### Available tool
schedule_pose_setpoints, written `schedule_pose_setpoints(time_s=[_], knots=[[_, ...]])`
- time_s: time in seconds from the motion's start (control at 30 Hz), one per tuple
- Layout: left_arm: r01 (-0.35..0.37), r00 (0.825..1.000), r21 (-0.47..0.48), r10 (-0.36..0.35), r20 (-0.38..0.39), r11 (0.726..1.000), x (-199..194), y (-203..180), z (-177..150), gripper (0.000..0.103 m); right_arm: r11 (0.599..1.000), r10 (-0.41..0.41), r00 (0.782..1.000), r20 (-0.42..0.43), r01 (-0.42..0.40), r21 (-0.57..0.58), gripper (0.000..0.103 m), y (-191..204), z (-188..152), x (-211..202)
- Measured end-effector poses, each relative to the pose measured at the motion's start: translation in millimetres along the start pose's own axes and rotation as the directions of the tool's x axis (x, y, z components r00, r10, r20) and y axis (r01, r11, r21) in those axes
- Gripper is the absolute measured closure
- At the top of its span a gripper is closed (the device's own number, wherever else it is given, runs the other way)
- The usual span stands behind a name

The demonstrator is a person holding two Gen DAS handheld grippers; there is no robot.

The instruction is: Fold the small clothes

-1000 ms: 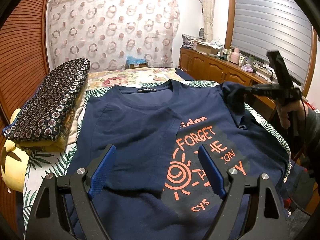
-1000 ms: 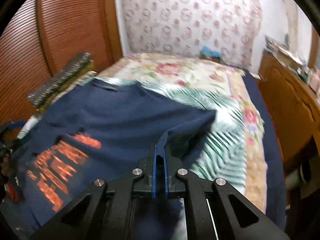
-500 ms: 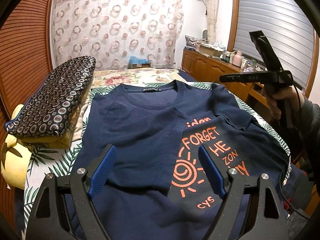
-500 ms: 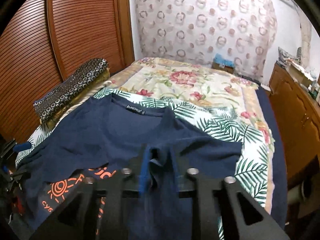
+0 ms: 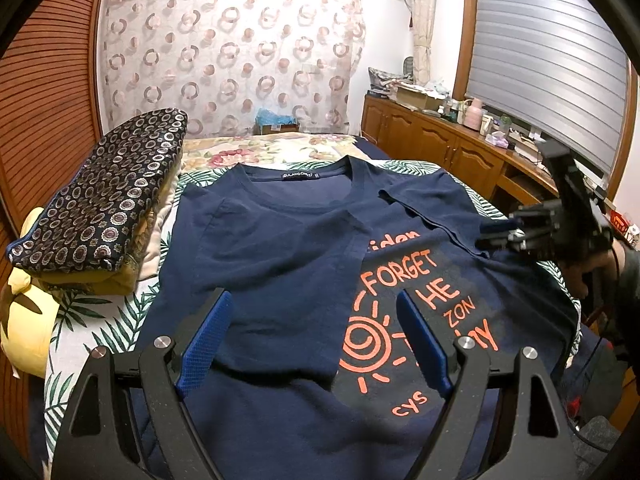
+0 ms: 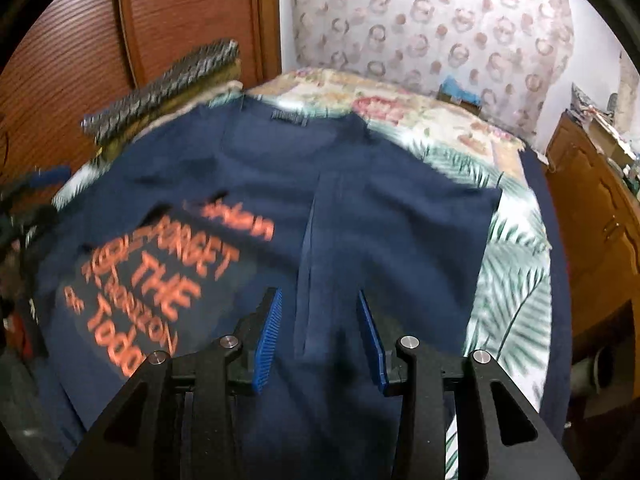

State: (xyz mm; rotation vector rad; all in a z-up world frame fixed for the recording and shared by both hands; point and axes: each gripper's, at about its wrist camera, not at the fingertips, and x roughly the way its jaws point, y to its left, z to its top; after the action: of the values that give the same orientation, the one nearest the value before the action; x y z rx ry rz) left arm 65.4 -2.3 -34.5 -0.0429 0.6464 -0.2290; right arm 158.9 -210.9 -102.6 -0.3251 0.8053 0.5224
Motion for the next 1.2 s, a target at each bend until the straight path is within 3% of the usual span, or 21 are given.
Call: schedule_pose_setpoints(time_s=[0.2, 0.3, 0.47, 0.67, 0.8, 0.93, 1.13, 1.2], knots=[[-0.003, 1.000, -0.001, 0.003, -0.004, 1.000, 1, 2, 1, 0.019, 0.999, 0.018, 1.000, -0.018, -0.017, 0.028, 0.063, -10, -19, 10], [-0.005, 1.000, -0.004, 0.005, -0.005, 1.000, 1, 2, 0, 0.019, 1.000, 0.002, 1.000, -0.020, -0.002, 0.006, 0.070, -5, -21, 13], [-0.009, 1.000, -0.007, 0.009, -0.005, 1.000, 1, 5, 0, 0.019, 0.999, -0.016, 1.000, -0.011, 0.015, -0.030, 0.092, -2, -24, 5], [-0.011, 1.000, -0.019, 0.011, -0.001, 1.000, 2, 10, 1, 0.019, 0.995, 0.091, 0.994, 0.053, -0.093, 0.035, 0.093, -4, -23, -17], [-0.013, 1.000, -0.015, 0.013, -0.003, 1.000, 4, 11, 2, 0.019, 0.994, 0.104, 0.994, 0.041, -0.105, 0.038, 0.093, 2, -27, -14], [-0.025, 1.000, 0.000, 0.025, -0.009, 1.000, 9, 15, 7, 0.019, 0.995, 0.081, 0.996, 0.040, -0.083, 0.054, 0.081, 0, -25, -13], [-0.043, 0.999, 0.035, 0.044, -0.013, 0.998, 25, 29, 29, 0.019, 0.998, 0.034, 0.997, 0.073, -0.038, 0.046, 0.049, -14, -9, -17], [-0.051, 0.998, 0.044, 0.052, -0.022, 0.998, 34, 37, 39, 0.018, 0.999, 0.003, 0.997, 0.078, -0.007, 0.053, 0.048, -23, -3, -13]])
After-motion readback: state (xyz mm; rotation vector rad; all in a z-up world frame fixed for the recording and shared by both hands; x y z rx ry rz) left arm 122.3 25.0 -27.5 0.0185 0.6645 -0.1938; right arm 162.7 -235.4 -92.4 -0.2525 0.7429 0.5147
